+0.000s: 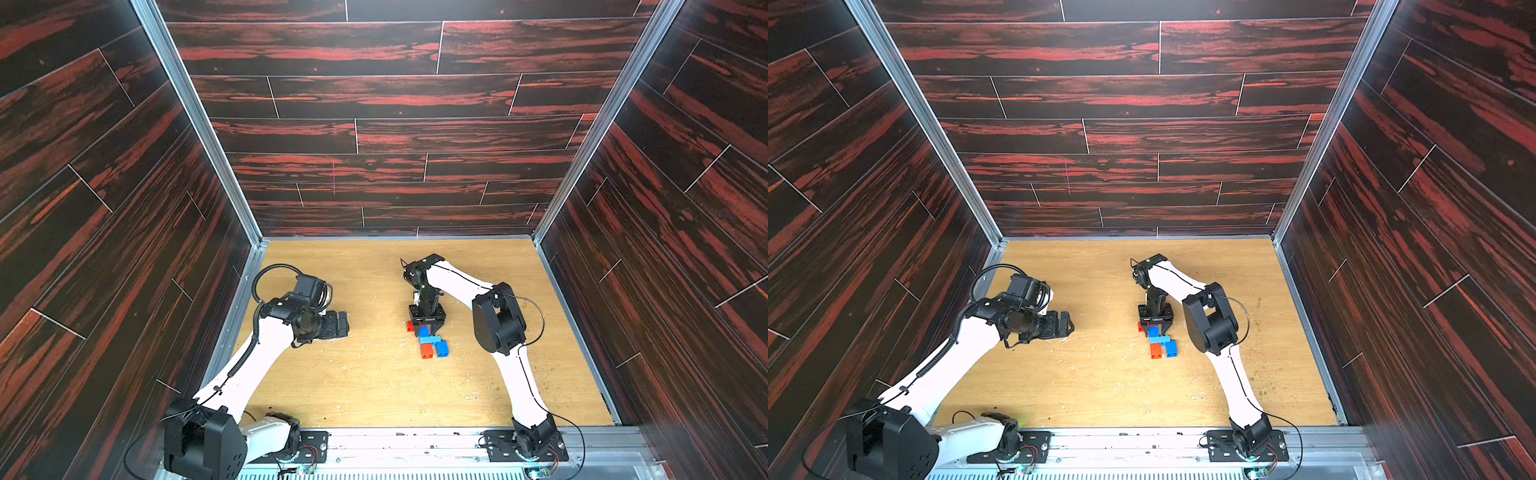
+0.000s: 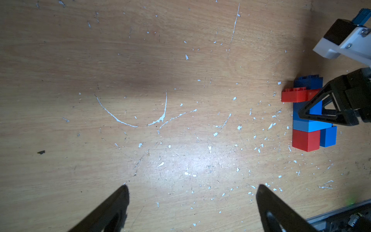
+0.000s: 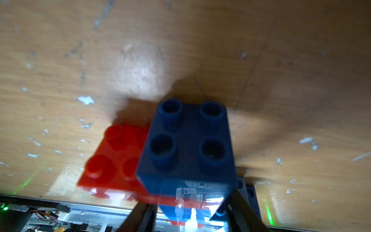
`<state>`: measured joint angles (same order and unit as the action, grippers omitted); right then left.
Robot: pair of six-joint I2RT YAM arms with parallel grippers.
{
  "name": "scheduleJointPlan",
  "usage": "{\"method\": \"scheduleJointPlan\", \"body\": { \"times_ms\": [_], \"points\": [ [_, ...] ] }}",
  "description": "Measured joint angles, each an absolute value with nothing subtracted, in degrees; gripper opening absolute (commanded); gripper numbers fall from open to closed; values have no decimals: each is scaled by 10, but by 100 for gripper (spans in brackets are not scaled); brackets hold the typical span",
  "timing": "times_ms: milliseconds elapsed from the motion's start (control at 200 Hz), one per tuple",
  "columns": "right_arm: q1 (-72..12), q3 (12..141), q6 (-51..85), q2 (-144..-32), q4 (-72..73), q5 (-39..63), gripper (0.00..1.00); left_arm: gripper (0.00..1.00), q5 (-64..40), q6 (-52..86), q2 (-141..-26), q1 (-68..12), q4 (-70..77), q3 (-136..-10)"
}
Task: Assemble a giraffe with lego
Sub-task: Adjust the lego brick at the center of the board.
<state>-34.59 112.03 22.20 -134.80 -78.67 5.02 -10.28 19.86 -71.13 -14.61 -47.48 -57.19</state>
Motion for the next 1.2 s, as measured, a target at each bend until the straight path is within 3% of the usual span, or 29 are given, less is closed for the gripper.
{"method": "scheduleJointPlan", "body": {
  "times_ms": [225, 526, 852, 1202],
  "points": [
    [-346, 1111, 218, -1318, -776, 50, 67, 100, -100, 198, -711, -146, -474, -572],
    [-346, 1062, 209, -1172, -708, 46, 78, 100, -70, 197, -712, -146, -469, -572],
    [-346, 843, 176, -1023, -521, 3, 98, 100, -23, 207, -711, -146, -432, -572],
    [-321, 599, 116, -784, -229, -93, 99, 100, 97, 179, -681, -146, -329, -570]
  ]
}}
